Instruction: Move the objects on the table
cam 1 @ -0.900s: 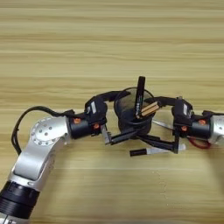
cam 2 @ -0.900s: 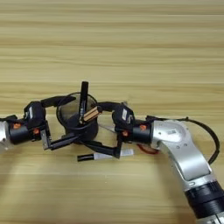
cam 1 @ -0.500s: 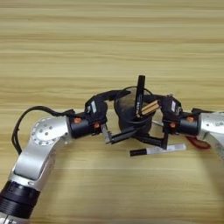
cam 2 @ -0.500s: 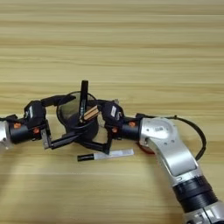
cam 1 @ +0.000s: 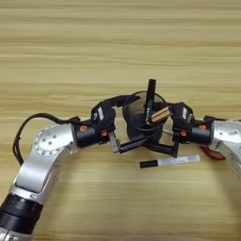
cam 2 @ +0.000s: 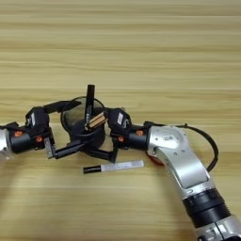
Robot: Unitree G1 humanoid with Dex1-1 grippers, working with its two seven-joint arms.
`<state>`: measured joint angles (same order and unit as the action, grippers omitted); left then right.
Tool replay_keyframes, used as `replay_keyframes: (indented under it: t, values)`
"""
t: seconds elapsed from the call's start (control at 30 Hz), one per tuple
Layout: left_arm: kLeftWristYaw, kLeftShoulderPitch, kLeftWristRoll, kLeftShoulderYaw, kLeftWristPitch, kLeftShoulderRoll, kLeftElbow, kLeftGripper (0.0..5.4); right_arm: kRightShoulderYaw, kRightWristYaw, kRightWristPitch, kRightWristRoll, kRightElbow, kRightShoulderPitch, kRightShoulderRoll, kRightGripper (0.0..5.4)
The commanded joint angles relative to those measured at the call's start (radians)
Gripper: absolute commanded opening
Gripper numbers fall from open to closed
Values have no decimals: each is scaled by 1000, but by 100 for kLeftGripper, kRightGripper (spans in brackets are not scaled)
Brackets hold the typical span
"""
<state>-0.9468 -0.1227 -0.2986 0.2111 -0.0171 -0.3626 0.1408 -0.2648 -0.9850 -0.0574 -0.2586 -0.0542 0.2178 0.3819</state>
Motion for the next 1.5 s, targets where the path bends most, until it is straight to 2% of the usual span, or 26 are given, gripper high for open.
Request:
replay_keyframes:
  t: [0.03,0.07,0.2,0.53,0.8,1.07,1.27,1.5]
  values:
    - [-1,-7,3,12,-18,5,4,471,11,18,-5,-3,-4,20,-10,469]
    - [-1,-6,4,12,-19,5,3,499,11,17,-5,-4,-3,20,-11,469]
    - [2,-6,5,11,-23,3,2,540,13,20,-8,-7,-3,22,-14,469]
    - [6,-4,1,8,-30,1,-3,540,33,42,-16,-18,13,24,-32,469]
    - [14,-4,2,7,-35,-1,-12,540,93,51,-14,-31,35,20,-25,468]
    - [30,-10,10,0,-42,2,-30,540,172,56,-10,-54,38,12,10,468]
    - [72,-19,16,-25,-50,14,-58,540,236,65,-3,-66,53,-1,46,468]
    - [156,-33,33,-70,-75,49,-124,540,307,96,19,-64,125,-1,72,468]
